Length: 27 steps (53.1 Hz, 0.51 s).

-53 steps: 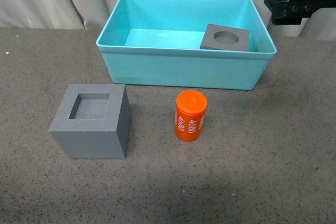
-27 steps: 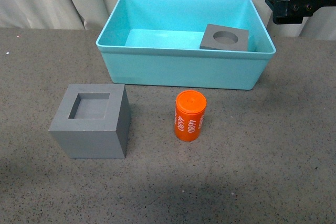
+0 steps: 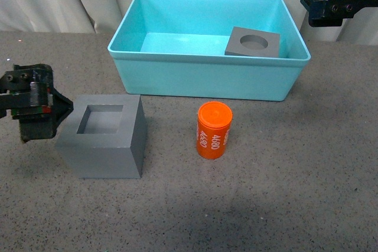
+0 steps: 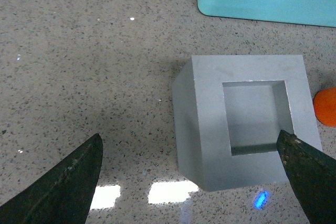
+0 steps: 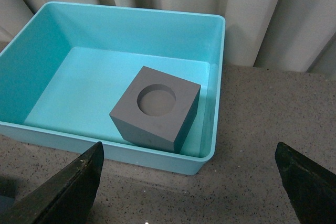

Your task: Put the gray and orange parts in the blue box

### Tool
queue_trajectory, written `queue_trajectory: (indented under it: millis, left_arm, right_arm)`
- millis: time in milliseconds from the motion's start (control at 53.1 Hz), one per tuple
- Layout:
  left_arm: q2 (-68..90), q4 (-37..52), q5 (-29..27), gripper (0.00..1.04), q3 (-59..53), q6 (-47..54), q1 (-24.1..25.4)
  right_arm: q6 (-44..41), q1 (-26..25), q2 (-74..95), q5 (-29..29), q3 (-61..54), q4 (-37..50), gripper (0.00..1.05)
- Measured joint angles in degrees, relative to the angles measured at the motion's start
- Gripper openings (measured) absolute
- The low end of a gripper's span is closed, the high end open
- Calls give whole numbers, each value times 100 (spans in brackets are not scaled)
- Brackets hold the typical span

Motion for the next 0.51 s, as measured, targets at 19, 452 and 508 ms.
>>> queue_trajectory:
  millis: [19, 452, 508]
  left_arm:
    - [77, 13, -26, 98, 37, 0, -20]
    - [1342, 260, -164, 98, 629, 103, -131]
    - [1427, 262, -258, 93, 647, 105, -173]
  right_arm:
    - [0, 0, 0, 0, 0, 0, 95]
    - [0, 0, 0, 0, 0, 0, 95]
    - [0, 0, 0, 0, 0, 0, 95]
